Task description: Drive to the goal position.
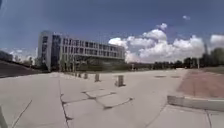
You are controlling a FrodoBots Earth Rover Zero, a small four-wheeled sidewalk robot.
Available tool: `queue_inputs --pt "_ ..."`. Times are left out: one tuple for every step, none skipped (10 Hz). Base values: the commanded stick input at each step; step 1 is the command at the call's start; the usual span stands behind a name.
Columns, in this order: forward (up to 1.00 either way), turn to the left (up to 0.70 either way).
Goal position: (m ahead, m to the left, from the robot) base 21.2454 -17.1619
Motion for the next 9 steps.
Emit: queue_inputs --pt "1.0 -0.27" --pt "1.0 -0.27" --pt "1.0 -0.27" --pt "1.0 -0.27" --pt "1.0 -0.27" --pt "1.0 -0.27" --pt "1.0 -0.27" --pt "1.0 -0.27" --pt "1.0 -0.27"
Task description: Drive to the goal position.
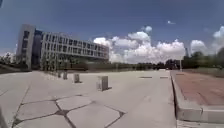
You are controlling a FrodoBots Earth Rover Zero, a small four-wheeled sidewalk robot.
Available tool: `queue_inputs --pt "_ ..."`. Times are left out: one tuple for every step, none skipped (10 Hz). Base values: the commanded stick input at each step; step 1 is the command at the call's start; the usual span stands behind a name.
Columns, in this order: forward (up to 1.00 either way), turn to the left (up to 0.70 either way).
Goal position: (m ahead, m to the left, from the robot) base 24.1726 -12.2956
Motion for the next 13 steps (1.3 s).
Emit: queue_inputs --pt "1.0 -0.27" --pt "1.0 -0.27" --pt "1.0 -0.27" --pt "1.0 -0.27" --pt "1.0 -0.27" --pt "1.0 -0.27" --pt "1.0 -0.27" --pt "1.0 -0.27" --pt "1.0 -0.27" --pt "1.0 -0.27" --pt "1.0 -0.27" --pt "1.0 -0.27" --pt "1.0 -0.27"
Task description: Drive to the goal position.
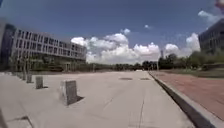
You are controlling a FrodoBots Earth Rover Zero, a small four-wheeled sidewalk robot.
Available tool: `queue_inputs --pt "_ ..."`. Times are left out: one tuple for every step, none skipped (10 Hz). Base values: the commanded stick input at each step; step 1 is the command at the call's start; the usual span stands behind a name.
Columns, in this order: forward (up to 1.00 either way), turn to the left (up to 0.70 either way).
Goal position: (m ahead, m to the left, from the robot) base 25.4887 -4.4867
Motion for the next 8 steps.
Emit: queue_inputs --pt "1.0 -0.27" --pt "1.0 -0.27" --pt "1.0 -0.27" --pt "1.0 -0.27" --pt "1.0 -0.27" --pt "1.0 -0.27" --pt "1.0 -0.27" --pt "1.0 -0.27"
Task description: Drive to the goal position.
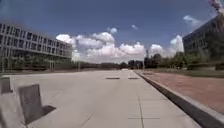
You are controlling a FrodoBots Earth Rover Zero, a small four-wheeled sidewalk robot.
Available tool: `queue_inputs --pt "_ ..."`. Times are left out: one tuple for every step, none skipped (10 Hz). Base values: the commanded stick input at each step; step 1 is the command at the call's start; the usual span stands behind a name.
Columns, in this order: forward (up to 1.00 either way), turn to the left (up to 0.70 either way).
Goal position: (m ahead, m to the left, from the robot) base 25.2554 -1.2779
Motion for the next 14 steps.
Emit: queue_inputs --pt "1.0 -0.27" --pt "1.0 -0.27" --pt "1.0 -0.27" --pt "1.0 -0.27" --pt "1.0 -0.27" --pt "1.0 -0.27" --pt "1.0 -0.27" --pt "1.0 -0.18" --pt "1.0 -0.27" --pt "1.0 -0.01" --pt "1.0 0.0" --pt "1.0 0.0" --pt "1.0 0.0" --pt "1.0 0.0"
